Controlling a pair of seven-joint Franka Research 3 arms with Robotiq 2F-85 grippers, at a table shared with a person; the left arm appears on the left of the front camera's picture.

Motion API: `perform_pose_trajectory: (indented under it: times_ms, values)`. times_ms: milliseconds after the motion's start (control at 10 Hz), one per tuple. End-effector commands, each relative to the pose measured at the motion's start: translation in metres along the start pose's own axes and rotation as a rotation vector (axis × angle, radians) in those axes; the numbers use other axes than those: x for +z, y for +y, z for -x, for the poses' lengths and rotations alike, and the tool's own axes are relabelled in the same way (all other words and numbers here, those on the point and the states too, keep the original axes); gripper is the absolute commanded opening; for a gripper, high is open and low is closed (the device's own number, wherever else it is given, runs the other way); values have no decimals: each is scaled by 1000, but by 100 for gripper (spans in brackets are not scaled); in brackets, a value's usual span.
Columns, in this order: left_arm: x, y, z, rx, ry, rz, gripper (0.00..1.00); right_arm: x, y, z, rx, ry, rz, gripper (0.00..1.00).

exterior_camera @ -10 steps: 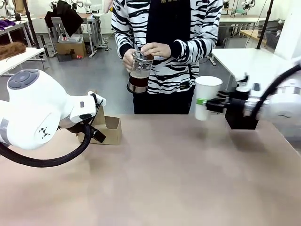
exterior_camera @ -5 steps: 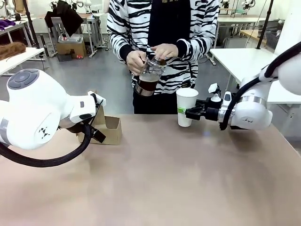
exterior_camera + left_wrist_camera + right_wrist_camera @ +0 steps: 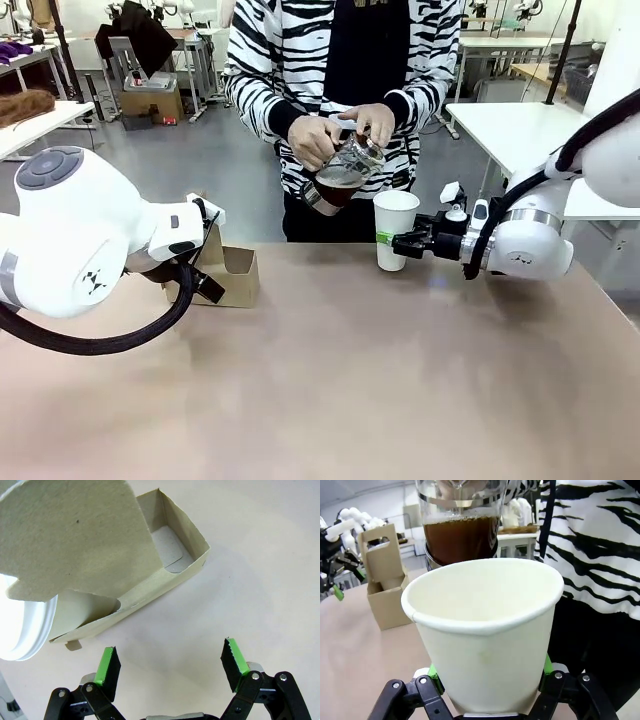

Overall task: Pour a drink into a cup and package it in a carrier.
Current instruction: Pick up the 600 ml Paper Cup and place it in the middle top area of the table, then when a person places the Paper Cup Lid on the 600 ml Paper Cup , lift the 600 ml Paper Cup.

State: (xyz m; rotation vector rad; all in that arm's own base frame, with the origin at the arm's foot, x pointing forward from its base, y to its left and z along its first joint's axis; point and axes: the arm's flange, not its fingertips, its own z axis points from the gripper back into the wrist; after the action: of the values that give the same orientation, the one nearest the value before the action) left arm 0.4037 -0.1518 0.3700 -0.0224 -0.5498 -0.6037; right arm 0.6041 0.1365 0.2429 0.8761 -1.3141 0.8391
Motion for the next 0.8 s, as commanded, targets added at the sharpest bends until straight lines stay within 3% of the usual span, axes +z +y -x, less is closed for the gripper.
perform_pose_trajectory:
  times_ms: [0,700]
  values:
    - [0,0,0,0,-1,2,100,-1,1,0,-1,2,0,80]
    - [0,0,0,0,-1,2,100,-1,1,0,-1,2,0,80]
